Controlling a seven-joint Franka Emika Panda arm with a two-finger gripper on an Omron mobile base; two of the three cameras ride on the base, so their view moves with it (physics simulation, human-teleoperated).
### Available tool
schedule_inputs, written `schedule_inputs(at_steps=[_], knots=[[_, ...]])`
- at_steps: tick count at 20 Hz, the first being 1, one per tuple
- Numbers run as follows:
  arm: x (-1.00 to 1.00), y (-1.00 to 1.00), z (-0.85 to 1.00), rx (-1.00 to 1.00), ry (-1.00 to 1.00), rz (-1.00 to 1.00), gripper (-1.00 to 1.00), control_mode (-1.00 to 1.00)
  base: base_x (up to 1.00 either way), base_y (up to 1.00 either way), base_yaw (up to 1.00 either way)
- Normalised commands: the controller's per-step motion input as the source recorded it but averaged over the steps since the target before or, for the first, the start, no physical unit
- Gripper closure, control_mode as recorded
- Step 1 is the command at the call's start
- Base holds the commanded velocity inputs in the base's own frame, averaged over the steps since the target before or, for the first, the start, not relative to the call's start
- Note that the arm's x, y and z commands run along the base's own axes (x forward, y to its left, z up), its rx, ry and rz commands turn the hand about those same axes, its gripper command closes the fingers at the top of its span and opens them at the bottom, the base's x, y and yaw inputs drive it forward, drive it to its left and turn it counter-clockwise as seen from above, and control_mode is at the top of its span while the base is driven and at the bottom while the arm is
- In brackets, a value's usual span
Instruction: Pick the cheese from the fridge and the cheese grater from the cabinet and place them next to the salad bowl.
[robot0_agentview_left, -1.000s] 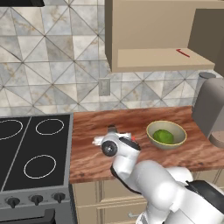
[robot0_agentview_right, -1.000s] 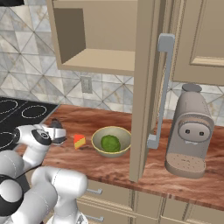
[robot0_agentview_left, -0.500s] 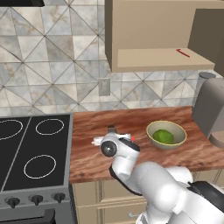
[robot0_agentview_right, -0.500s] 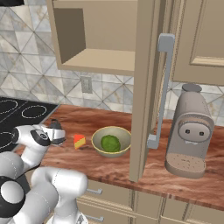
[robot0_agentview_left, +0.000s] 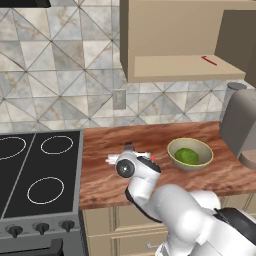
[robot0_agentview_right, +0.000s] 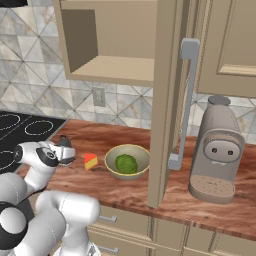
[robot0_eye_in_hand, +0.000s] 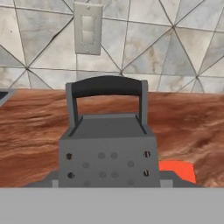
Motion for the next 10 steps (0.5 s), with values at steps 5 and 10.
schedule_inputs(at_steps=[5,10], knots=[[-0.04,-0.27,-0.28,0.03,-0.10,0.00,1.00,-1.00,0.00,0.00,0.00],[-0.12,-0.17,-0.40,0.04,-0.06,0.00,1.00,-1.00,0.00,0.00,0.00]])
